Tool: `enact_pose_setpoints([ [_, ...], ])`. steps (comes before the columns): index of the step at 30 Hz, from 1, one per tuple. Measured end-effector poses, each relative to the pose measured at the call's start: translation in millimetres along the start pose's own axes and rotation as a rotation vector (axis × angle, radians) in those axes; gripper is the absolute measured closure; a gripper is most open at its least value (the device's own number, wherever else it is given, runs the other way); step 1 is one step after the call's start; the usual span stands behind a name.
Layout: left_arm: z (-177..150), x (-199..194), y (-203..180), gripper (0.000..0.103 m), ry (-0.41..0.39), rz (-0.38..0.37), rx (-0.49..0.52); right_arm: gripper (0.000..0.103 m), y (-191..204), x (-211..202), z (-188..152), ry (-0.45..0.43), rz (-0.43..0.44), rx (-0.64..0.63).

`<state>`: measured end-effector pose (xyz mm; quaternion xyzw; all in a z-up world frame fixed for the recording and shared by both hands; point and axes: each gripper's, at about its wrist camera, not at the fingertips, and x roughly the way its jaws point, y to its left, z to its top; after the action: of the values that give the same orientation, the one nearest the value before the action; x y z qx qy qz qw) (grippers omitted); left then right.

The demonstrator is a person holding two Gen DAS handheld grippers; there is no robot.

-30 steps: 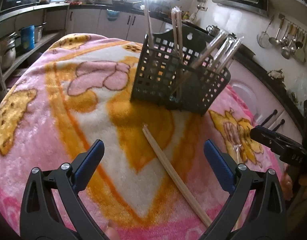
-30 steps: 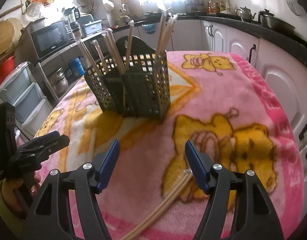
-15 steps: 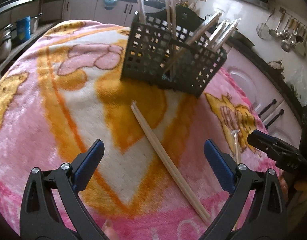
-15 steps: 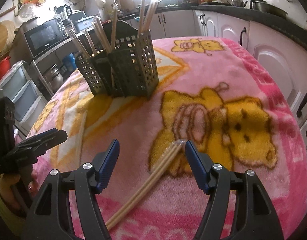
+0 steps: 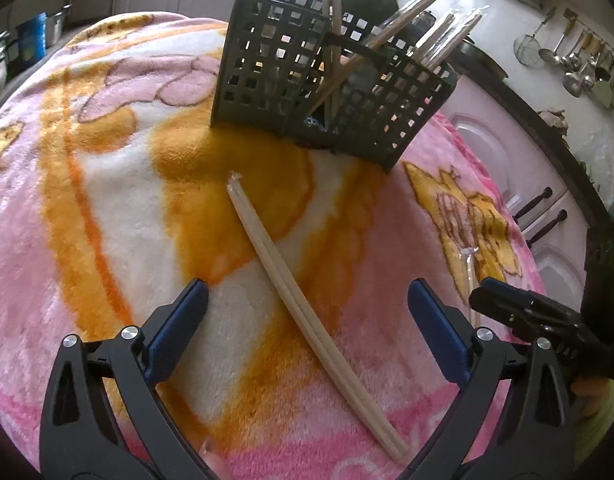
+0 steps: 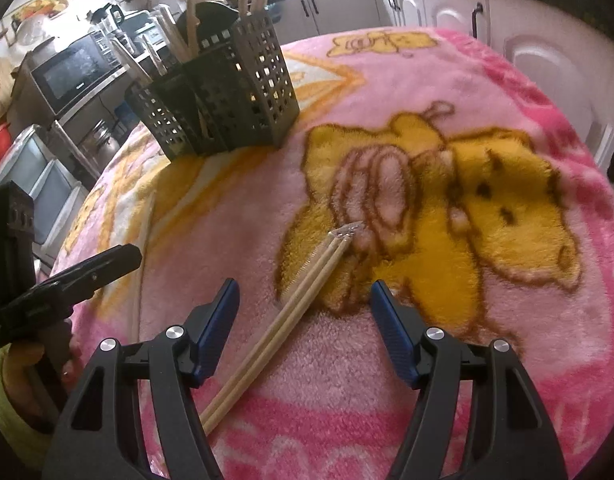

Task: Organize utensils
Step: 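Move both open tools down toward the last chopsticks on the blanket, then close the left tool on a wrapped chopstick while the right tool grasps another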

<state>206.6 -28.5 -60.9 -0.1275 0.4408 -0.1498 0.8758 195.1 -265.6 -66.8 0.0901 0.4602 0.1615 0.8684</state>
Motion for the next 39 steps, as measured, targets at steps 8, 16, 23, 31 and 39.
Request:
enact_pose_setpoints([
  [8,25.0,14.8,8.0,0.012,0.036,-0.024,-0.053,0.058,3.2,18.1,18.4,0.037,-0.082,-0.015],
  [16,45.8,32.4,0.3,0.027,0.079,0.084,-0.011,0.094,1.7,27.1,31.9,0.057,-0.030,-0.025],
  [23,61.2,35.8,12.0,0.087,0.104,0.178,0.000,0.096,12.1,20.4,43.3,0.034,0.073,-0.032],
  [31,71.9,1.7,25.3,0.100,0.036,0.077,-0.015,0.096,37.8,-12.6,69.5,-0.055,0.136,-0.117],
  [39,104.7,-71.5,1.8,0.102,-0.177,-0.002,0.057,0.096,62.4,-47.3,102.5,-0.170,0.177,-0.175],
])
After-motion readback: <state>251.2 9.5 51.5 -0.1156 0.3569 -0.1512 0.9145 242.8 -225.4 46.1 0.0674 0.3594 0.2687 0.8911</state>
